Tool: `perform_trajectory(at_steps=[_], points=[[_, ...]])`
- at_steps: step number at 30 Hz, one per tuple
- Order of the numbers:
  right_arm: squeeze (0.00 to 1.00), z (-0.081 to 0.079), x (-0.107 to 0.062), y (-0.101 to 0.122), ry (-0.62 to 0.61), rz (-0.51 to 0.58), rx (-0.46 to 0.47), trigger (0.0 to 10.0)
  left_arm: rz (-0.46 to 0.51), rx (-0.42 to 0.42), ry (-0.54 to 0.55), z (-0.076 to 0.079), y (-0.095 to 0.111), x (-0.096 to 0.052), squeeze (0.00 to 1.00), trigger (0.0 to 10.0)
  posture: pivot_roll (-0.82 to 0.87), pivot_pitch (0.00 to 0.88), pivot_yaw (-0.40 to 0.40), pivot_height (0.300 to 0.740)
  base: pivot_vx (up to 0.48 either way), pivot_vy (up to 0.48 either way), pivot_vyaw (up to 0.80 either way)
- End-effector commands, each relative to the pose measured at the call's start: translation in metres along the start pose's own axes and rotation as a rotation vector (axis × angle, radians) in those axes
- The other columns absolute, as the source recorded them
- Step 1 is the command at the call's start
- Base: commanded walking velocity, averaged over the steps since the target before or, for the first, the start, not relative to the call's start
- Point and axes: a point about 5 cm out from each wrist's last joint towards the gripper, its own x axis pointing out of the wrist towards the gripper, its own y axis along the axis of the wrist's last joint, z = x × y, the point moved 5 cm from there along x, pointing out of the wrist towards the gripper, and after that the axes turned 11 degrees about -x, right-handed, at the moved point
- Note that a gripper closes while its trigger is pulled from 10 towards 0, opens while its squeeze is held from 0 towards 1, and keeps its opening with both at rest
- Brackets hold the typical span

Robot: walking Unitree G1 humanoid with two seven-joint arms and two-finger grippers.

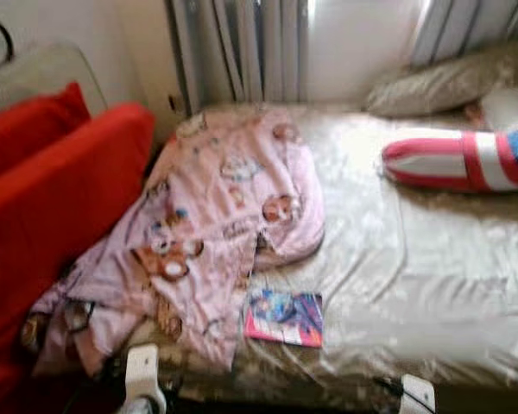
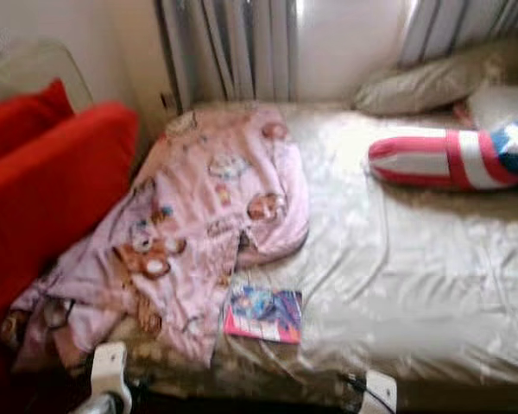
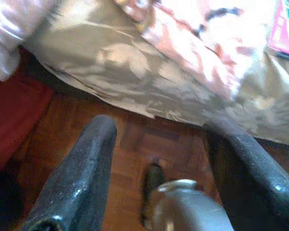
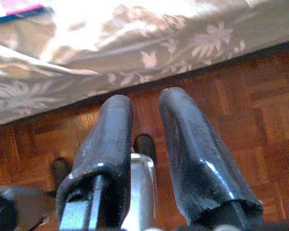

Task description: Clean up the room

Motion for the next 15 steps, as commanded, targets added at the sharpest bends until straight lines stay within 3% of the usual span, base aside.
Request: perform_trajectory(at_steps=[1,15], points=[[0.00,-0.0111,0.0006,-0.0005,0.023,-0.002,0.005,10.0,-0.004,0.002,0.024,-0.0106,-0.0014,-0.0019,0.00,10.0,0.05,0.000,0.012,0.740,0.000,0.480,0.00],[0.00,-0.0117,0.0006,-0.0004,0.023,-0.001,0.001,10.0,-0.006,0.001,0.011,-0.0100,-0.0028,-0.0024,0.00,10.0,0.05,0.000,0.019,0.740,0.000,0.000,0.00]])
